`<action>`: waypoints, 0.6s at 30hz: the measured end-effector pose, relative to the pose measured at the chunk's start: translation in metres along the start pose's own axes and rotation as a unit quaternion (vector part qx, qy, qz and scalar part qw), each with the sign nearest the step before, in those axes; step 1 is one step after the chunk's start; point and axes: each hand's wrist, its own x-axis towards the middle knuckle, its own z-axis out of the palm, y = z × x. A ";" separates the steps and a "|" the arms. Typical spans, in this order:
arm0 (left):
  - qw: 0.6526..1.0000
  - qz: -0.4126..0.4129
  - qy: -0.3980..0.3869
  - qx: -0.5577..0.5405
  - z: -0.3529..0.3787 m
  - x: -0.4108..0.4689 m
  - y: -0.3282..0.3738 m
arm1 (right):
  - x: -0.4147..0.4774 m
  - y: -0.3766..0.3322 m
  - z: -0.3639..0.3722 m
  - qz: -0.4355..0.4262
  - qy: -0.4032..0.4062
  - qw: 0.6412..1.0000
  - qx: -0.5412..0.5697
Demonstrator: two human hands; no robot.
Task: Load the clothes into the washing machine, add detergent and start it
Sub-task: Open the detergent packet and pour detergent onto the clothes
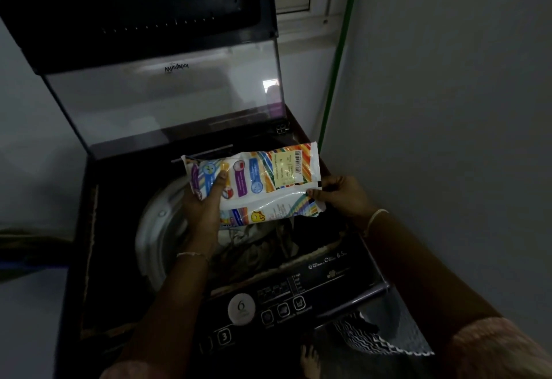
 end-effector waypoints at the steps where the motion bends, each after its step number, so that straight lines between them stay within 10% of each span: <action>1: 1.000 0.002 0.000 -0.002 0.002 0.001 0.000 | 0.001 0.001 -0.002 0.008 0.000 1.000 0.007; 18: 0.997 0.061 0.013 0.046 0.012 0.011 0.010 | 0.012 0.003 -0.004 0.035 -0.004 0.998 0.057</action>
